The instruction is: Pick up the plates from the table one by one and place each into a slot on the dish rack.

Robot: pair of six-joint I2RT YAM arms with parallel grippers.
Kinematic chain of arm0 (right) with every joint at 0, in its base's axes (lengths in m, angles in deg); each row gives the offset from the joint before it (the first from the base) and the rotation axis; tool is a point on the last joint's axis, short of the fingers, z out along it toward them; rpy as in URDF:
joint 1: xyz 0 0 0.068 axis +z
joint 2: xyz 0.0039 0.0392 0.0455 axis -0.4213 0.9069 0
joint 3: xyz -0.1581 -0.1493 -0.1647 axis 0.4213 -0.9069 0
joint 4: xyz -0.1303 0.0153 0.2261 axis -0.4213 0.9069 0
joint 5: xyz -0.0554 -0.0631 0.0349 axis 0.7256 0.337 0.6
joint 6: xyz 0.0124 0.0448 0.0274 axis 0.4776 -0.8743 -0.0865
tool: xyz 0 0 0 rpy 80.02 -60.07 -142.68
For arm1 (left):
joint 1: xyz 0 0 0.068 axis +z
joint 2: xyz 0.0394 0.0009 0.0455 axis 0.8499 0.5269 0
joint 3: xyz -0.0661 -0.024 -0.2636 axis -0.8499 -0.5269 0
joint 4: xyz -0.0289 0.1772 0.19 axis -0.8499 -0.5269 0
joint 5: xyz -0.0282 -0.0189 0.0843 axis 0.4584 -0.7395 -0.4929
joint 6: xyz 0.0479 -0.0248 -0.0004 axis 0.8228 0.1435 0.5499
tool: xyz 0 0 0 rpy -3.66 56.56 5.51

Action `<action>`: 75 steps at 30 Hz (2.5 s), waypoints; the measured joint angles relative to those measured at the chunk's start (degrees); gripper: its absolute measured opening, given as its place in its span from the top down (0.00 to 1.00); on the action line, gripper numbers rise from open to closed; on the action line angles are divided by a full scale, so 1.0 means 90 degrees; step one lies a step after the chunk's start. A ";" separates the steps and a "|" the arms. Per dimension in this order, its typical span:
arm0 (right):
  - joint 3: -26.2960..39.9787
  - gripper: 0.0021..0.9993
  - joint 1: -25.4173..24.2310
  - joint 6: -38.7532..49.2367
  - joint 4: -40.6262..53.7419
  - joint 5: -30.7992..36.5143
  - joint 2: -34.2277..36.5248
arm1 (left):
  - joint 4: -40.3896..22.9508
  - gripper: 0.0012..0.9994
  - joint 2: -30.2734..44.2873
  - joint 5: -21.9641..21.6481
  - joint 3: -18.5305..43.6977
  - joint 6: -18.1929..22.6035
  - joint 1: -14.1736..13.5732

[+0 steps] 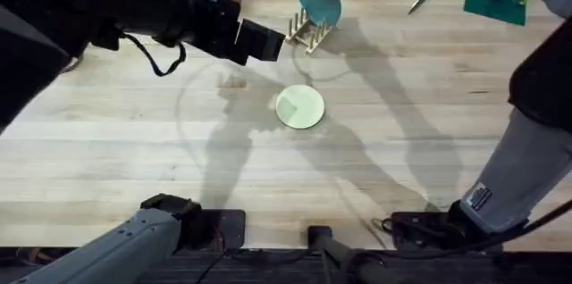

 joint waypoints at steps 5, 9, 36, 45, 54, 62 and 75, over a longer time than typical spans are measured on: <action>0.0000 0.97 0.0000 -0.0011 0.0002 0.0000 0.0152 | 0.0000 0.01 -0.0001 0.0000 0.0000 0.0000 0.0000; 0.0000 0.97 0.0000 -0.0036 0.0002 0.0000 0.0189 | 0.0000 0.01 -0.0001 0.0000 0.0000 0.0000 0.0000; 0.0000 0.82 0.0000 -0.0123 -0.0044 0.0000 0.0187 | 0.0000 0.01 0.0000 -0.0002 0.0000 0.0000 0.0000; 0.0002 0.81 0.0020 -0.0128 0.0096 0.0057 0.0147 | 0.0000 0.01 0.0000 0.0000 0.0000 0.0000 0.0000; 0.0012 0.52 0.0136 -0.0310 0.0896 0.0250 -0.1113 | 0.0000 0.01 0.0000 -0.0001 0.0000 0.0000 0.0000; 0.0085 0.05 0.0134 -0.0527 0.1674 0.0294 -0.2228 | 0.0000 0.01 -0.0001 0.0000 0.0000 0.0000 0.0000; -0.0088 0.00 -0.0056 -0.0918 0.3152 0.0294 -0.3169 | -0.0008 0.01 -0.0001 0.0020 0.0000 0.0000 0.0000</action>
